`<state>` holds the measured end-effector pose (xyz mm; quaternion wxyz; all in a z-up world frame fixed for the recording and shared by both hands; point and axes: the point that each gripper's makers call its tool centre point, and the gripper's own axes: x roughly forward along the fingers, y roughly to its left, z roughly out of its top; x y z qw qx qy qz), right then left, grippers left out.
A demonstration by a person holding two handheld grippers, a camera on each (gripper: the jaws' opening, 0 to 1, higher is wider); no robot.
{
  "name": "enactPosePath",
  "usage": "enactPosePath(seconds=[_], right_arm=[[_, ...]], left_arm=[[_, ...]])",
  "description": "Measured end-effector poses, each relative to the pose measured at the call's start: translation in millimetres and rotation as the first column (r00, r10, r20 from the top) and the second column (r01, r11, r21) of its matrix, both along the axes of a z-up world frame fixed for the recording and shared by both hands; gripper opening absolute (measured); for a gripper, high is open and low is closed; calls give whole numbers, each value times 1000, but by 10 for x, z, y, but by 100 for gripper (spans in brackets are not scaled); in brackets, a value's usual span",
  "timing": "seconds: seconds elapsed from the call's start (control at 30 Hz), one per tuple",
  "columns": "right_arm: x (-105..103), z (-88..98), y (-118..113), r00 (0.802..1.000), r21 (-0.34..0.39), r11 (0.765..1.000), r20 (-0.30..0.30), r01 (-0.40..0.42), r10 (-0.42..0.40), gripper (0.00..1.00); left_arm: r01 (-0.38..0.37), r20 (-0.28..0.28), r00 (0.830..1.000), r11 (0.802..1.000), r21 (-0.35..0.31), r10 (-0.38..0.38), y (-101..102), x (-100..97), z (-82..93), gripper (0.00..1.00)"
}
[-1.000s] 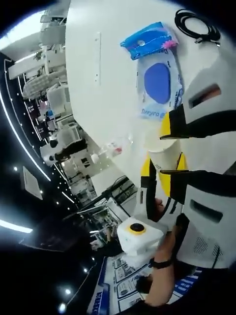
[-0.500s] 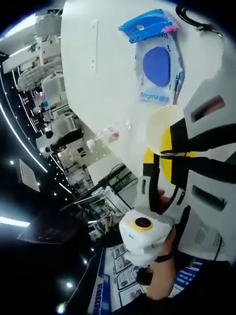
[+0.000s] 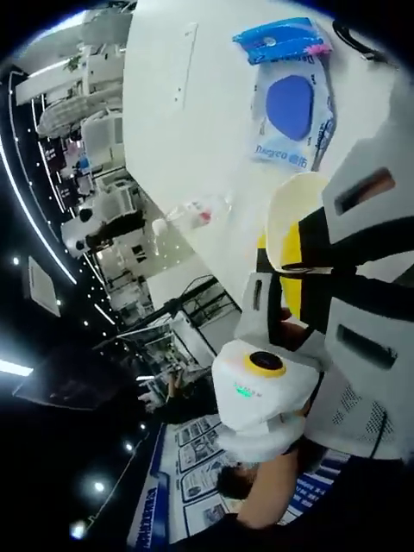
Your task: Arrange the tabletop items into an orderly group along one side of the table until the central work area is clear of visible clutter.
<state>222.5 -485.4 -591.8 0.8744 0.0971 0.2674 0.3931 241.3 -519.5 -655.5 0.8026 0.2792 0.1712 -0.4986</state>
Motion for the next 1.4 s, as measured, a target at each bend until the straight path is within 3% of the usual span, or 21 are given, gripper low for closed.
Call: enactPosePath(seconds=[0.23, 0.4, 0.57, 0.8, 0.97, 1.07, 1.13, 1.4], right_arm=[[-1, 6, -85, 1000, 16, 999, 2, 30, -30, 2], [-4, -14, -312, 996, -11, 996, 10, 86, -86, 18], [-97, -24, -624, 987, -9, 987, 6, 161, -161, 18], [-322, -114, -1080, 964, -25, 964, -6, 266, -266, 18], [-426, -222, -1298, 945, -55, 945, -32, 322, -324, 21], [-458, -402, -1481, 931, -183, 918, -31, 352, -363, 32], [-472, -466, -1531, 925, -214, 907, -36, 363, -378, 37], [-608, -634, -1603, 906, -221, 894, -80, 390, -415, 39]], left_arm=[[-31, -23, 999, 999, -42, 30, -7, 22, 22, 37], [-148, -96, 986, 977, -152, 134, 57, 158, 75, 37], [-258, -117, 964, 939, -226, 237, 156, 380, 124, 37], [-456, -166, 890, 832, -315, 425, 339, 788, 137, 37], [-504, -151, 864, 808, -306, 481, 416, 973, 103, 38], [-528, -171, 849, 787, -318, 501, 446, 1103, 64, 38], [-549, -184, 835, 769, -327, 518, 473, 1197, 41, 38], [-581, -176, 811, 738, -344, 557, 496, 1516, -92, 37]])
